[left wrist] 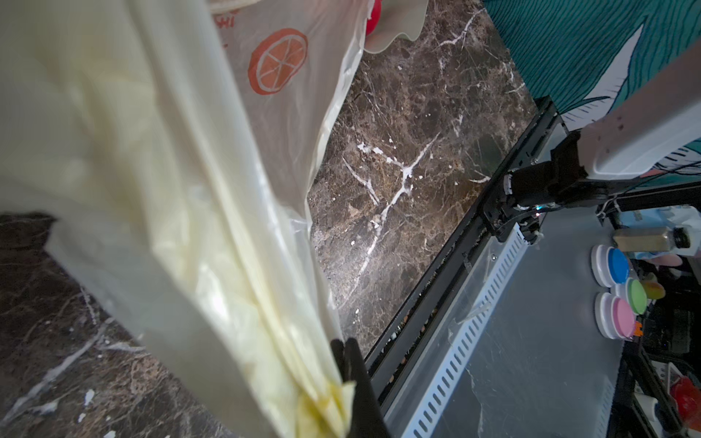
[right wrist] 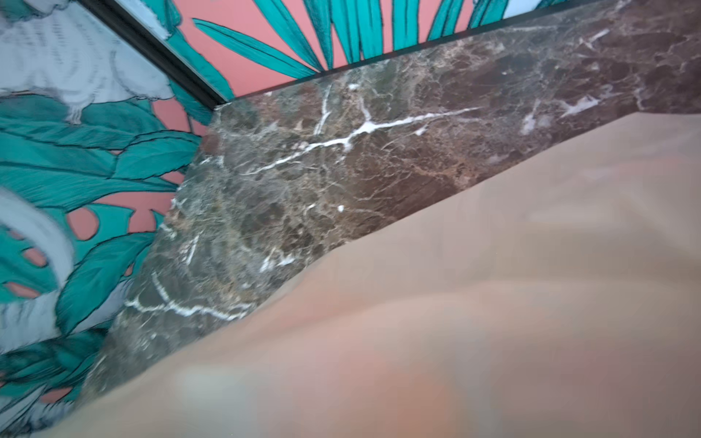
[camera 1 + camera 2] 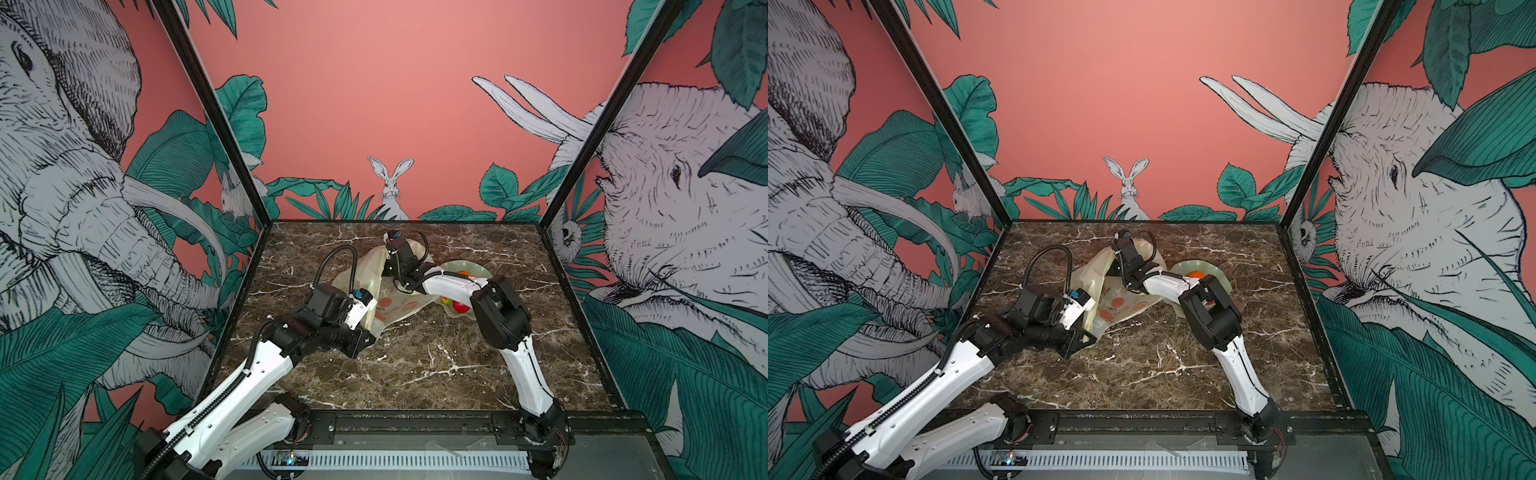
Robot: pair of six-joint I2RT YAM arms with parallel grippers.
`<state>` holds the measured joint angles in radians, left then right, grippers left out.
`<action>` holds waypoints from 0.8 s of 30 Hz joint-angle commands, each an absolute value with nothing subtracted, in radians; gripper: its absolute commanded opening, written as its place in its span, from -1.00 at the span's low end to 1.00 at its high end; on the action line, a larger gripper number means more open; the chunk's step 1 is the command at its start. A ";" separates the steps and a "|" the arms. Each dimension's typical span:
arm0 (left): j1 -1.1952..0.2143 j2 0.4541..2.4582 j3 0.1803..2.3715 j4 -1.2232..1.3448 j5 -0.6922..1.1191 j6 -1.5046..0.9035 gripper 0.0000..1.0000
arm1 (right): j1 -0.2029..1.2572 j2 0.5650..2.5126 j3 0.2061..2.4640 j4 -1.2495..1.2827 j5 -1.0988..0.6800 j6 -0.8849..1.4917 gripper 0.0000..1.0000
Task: Take fruits out of the plastic bag
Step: Take out the fake fruit from the plastic bag.
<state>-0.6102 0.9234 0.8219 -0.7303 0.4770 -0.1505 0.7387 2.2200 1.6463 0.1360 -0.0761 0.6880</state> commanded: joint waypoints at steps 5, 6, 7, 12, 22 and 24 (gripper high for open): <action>-0.614 0.942 0.857 -0.689 0.349 -0.086 -1.00 | 0.741 2.028 1.462 0.213 -0.181 0.648 0.00; -0.614 0.942 0.857 -0.691 0.335 -0.077 -1.00 | 0.742 2.008 1.441 0.202 -0.185 0.633 0.00; -0.614 0.939 0.858 -0.693 0.323 -0.070 -1.00 | 0.743 1.988 1.426 0.193 -0.194 0.616 0.00; -0.611 0.919 0.853 -0.715 0.286 -0.038 -1.00 | 0.743 1.907 1.340 0.202 -0.290 0.530 0.00; -0.609 0.920 0.831 -0.730 0.270 0.006 -1.00 | 0.742 1.728 1.167 0.243 -0.441 0.414 0.02; -0.609 0.930 0.827 -0.727 0.268 0.009 -1.00 | 0.742 1.692 1.148 0.227 -0.452 0.399 0.02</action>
<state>-0.6098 0.9264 0.8314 -0.7078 0.2760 -0.0177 0.7395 1.7573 1.1610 0.1902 -0.3985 0.4522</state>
